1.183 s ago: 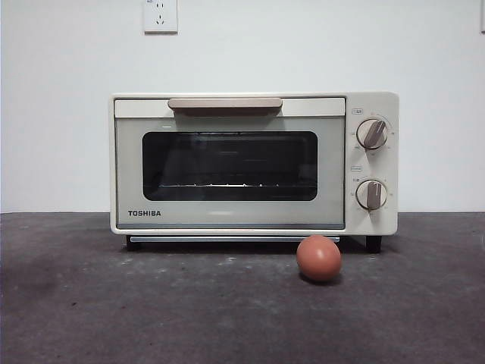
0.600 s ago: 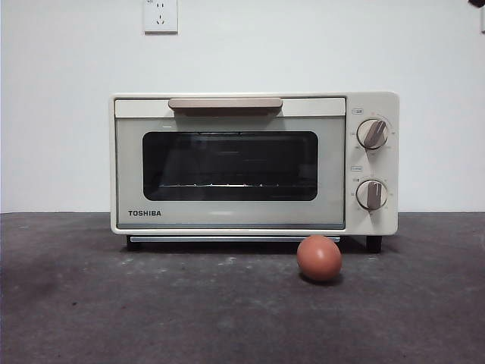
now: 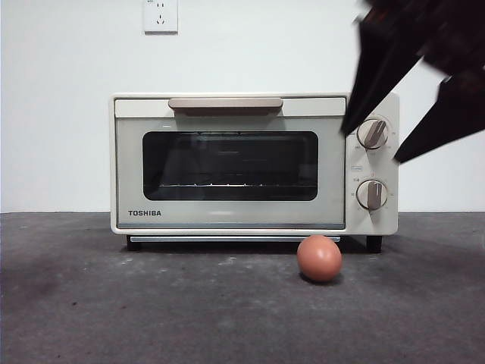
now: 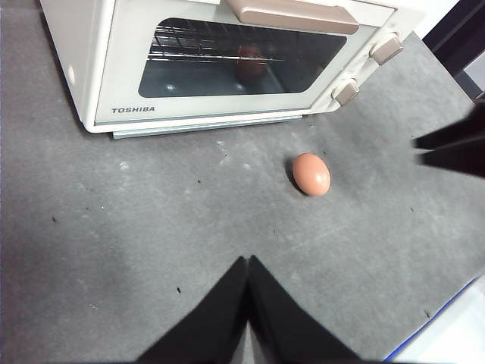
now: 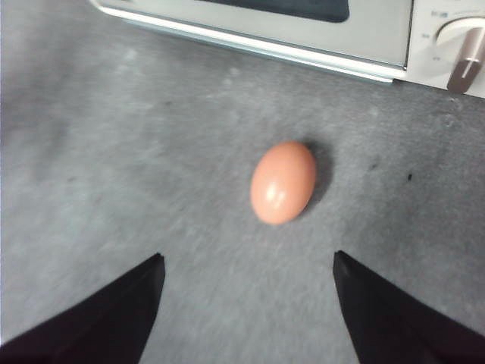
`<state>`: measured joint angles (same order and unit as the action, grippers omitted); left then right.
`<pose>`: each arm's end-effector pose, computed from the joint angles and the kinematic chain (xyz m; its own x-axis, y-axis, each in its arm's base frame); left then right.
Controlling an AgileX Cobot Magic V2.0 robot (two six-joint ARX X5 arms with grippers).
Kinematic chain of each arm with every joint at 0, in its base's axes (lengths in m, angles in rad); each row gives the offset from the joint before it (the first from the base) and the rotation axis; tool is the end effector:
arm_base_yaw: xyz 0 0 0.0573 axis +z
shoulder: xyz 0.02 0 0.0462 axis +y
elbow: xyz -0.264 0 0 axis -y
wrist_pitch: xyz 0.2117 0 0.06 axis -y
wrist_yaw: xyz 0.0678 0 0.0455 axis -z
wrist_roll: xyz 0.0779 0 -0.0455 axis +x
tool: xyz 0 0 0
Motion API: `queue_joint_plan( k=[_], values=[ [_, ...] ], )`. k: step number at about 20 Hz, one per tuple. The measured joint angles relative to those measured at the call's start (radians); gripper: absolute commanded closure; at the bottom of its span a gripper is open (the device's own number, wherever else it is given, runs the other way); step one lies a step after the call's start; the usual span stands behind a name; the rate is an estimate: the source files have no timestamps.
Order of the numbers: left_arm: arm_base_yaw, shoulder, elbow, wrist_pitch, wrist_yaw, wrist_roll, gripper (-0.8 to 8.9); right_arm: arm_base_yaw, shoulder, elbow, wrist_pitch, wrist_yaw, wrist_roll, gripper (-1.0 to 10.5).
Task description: Eggoven
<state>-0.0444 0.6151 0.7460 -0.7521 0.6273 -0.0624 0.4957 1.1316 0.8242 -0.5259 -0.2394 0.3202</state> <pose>0.1107 -0.0507 0.2668 0.6317 -0.6156 -0.4712 0.4755 0.7877 -0.3917 0.1884 0.1229 0.2294 0.4618 0.5193 -0.7190 -0.3668 0.8499 0.3782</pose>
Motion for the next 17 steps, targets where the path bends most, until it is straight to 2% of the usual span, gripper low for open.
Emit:
queue_joint_plan(
  k=[4,9,17],
  values=[
    [0.0,0.0,0.0,0.0,0.0,0.0,8.06,0.067,0.157,0.0,0.137,0.128,0.058,5.9],
    [0.0,0.0,0.0,0.0,0.0,0.0,8.06,0.093,0.326,0.003,0.261,0.162,0.104,5.9],
    [0.0,0.0,0.0,0.0,0.0,-0.003,8.06,0.095,0.48,0.049,0.293,0.185,0.108,5.9]
  ],
)
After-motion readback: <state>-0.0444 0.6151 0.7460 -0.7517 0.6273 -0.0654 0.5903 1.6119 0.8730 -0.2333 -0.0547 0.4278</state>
